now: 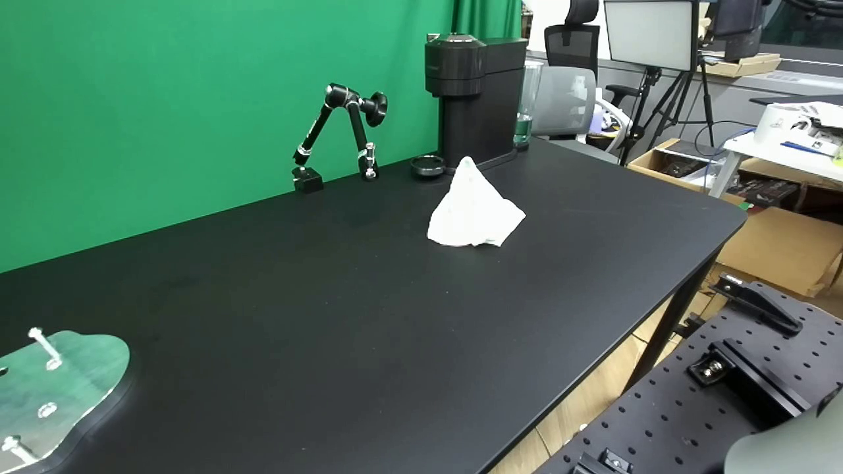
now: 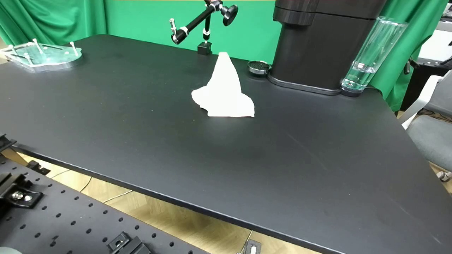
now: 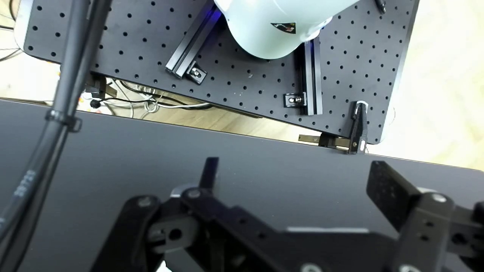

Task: Hang the white cloth on the black stand

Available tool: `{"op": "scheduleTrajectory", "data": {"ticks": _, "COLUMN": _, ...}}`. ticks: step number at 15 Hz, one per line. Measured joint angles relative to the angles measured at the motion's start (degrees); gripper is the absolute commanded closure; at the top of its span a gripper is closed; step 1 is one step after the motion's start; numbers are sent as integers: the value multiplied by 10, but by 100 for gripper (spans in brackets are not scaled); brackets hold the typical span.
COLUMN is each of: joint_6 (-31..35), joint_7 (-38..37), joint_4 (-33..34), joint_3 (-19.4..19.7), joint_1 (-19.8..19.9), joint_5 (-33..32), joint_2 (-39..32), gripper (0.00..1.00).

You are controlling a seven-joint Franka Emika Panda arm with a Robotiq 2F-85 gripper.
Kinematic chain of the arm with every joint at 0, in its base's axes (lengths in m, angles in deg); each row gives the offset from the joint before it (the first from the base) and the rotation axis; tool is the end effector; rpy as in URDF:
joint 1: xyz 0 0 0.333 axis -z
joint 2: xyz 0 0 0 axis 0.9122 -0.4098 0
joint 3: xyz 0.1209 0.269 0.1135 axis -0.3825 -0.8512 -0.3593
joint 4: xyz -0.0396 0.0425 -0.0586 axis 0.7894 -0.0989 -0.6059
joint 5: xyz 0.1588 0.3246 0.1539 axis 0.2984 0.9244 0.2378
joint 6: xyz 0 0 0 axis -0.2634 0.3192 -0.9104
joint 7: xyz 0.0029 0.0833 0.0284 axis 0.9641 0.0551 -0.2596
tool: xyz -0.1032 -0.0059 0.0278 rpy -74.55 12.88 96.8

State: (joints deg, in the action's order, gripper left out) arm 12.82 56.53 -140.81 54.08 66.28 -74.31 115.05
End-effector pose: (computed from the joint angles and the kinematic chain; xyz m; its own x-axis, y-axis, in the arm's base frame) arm 0.2671 -0.0747 0.4625 0.9293 0.2879 -0.2314 0.2319 -0.9424 -0.2411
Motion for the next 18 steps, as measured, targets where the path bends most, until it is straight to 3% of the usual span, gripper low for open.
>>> {"op": "scheduleTrajectory", "data": {"ticks": 2, "joint_6": 25, "joint_7": -2, "joint_4": 1, "joint_3": 2, "joint_1": 5, "joint_5": -24, "joint_2": -4, "gripper": 0}}
{"op": "scheduleTrajectory", "data": {"ticks": 6, "joint_6": 145, "joint_7": -2, "joint_4": 18, "joint_3": 37, "joint_1": 65, "joint_5": -104, "joint_2": -55, "gripper": 0}}
{"op": "scheduleTrajectory", "data": {"ticks": 10, "joint_6": 211, "joint_7": -1, "joint_4": 56, "joint_3": 60, "joint_1": 112, "joint_5": -135, "joint_2": -105, "gripper": 0}}
{"op": "scheduleTrajectory", "data": {"ticks": 18, "joint_6": 249, "joint_7": 11, "joint_4": 154, "joint_3": 49, "joint_1": 98, "joint_5": -118, "joint_2": -243, "gripper": 0}}
